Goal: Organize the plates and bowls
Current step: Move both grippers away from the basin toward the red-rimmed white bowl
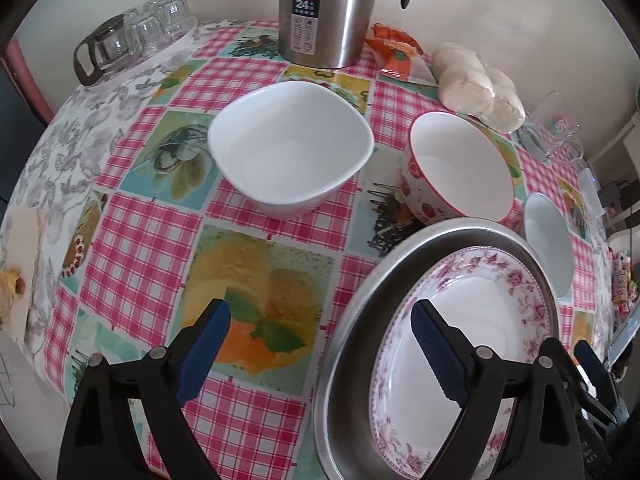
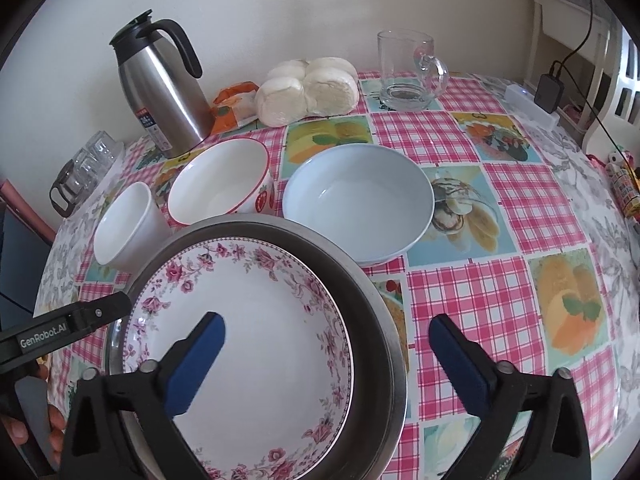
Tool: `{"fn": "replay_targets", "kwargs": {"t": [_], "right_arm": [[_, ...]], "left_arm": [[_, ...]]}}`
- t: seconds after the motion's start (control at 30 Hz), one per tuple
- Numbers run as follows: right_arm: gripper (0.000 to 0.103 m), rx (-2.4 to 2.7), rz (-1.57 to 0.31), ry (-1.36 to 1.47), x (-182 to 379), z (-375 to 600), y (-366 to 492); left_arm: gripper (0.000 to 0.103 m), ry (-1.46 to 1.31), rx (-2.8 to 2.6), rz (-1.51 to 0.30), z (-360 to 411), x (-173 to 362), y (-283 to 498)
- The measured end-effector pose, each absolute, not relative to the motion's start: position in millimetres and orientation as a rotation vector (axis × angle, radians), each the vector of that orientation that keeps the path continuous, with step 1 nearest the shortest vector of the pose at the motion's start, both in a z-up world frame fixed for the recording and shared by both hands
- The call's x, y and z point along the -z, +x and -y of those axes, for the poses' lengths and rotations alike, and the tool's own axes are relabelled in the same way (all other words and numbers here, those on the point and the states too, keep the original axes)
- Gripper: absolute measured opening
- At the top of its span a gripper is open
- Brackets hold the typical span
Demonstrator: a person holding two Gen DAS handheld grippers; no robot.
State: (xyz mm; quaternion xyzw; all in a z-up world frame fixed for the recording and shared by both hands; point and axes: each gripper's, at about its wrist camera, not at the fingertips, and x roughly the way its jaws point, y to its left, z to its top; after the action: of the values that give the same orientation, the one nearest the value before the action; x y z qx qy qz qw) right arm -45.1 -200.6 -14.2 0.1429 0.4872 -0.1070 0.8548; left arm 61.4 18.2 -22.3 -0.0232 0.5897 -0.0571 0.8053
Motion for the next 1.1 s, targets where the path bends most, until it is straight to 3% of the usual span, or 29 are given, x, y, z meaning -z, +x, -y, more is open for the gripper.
{"fn": "replay_targets", "kwargs": {"t": [1.1], "right_arm": [[0.103,0.273,-0.968,0.194,-10,210,30]], "left_arm": [[0.093,-0.17,0.174,-1.189,26,-4,134]]}}
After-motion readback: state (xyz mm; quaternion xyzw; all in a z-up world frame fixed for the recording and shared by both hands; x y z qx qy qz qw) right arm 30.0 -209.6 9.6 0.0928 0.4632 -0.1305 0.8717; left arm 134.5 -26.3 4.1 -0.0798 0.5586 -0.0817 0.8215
